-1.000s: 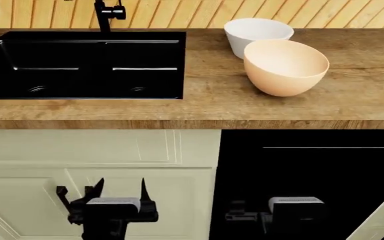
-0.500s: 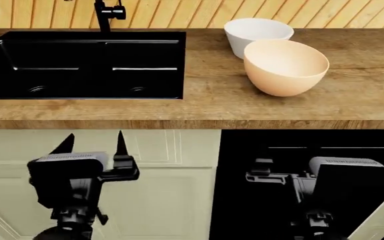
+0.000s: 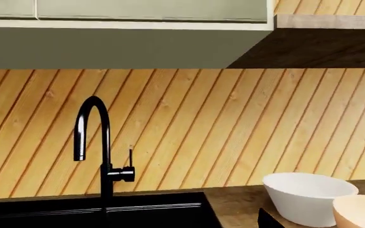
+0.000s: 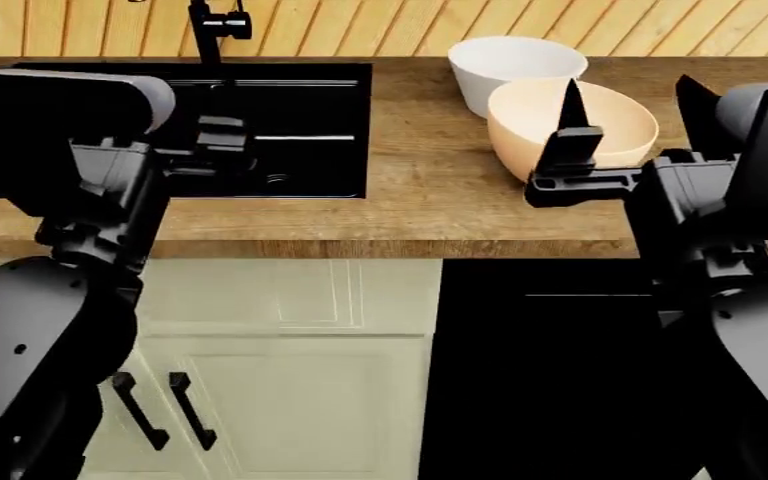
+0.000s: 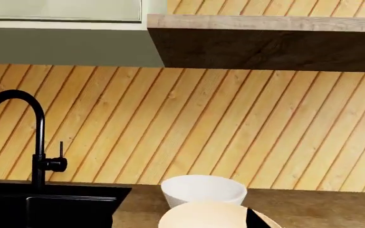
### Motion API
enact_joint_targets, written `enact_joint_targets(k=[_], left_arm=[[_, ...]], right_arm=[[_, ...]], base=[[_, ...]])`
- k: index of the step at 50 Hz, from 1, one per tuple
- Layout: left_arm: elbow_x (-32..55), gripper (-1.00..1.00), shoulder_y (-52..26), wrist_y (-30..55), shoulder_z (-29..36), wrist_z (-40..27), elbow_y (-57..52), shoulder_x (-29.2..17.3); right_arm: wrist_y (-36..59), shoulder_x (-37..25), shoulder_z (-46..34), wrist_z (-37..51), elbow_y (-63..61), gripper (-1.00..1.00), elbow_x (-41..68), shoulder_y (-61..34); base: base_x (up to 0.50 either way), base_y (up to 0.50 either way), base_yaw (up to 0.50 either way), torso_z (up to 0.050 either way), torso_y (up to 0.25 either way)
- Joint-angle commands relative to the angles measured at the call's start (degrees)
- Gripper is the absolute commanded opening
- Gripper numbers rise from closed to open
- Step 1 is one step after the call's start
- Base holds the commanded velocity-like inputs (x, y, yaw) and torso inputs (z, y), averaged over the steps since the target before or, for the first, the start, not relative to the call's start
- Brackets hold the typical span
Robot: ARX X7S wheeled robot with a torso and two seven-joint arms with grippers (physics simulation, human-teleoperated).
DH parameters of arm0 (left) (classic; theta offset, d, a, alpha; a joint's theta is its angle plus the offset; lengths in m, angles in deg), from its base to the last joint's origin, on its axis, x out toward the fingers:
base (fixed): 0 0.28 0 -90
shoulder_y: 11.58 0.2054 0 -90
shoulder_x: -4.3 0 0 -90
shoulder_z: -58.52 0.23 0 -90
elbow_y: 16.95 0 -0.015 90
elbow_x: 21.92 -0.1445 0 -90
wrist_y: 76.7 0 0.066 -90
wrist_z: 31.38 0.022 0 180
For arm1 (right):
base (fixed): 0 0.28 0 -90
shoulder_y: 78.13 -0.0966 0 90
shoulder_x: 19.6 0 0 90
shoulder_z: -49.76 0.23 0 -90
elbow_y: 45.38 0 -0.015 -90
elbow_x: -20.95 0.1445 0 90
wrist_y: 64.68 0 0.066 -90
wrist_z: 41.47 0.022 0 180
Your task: Stack the bowls in the sink.
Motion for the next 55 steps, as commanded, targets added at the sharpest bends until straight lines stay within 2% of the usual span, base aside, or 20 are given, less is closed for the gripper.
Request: enact_joint_targets(k=[1, 15, 27, 55], left_arm=[[2.54, 1.00, -12.56, 6.40, -0.20, 1.01, 6.44, -0.69], [2.30, 1.00, -14.85, 6.52, -0.21, 1.06, 9.69, -1.50], [2.98, 1.00, -15.19, 7.83, -1.29, 0.20, 8.91, -2.00], [4.29, 1.00, -15.47, 9.50, -2.14, -0.99, 7.02, -2.81]], right_arm=[[4.99, -1.13, -1.91, -0.64, 6.49, 1.00, 1.43, -13.14], [4.49, -1.06, -3.88, -1.50, 10.69, 1.00, 1.39, -15.98], [7.21, -0.63, -3.31, -1.35, 11.36, 1.00, 3.09, -19.13], [7.98, -0.85, -4.10, -0.70, 11.39, 1.00, 3.89, -20.01]], base=[[0.00, 0.00, 0.00, 0.000, 0.000], [0.19, -0.04, 0.00, 0.000, 0.000], [0.26, -0.07, 0.00, 0.000, 0.000], [0.27, -0.07, 0.00, 0.000, 0.000]])
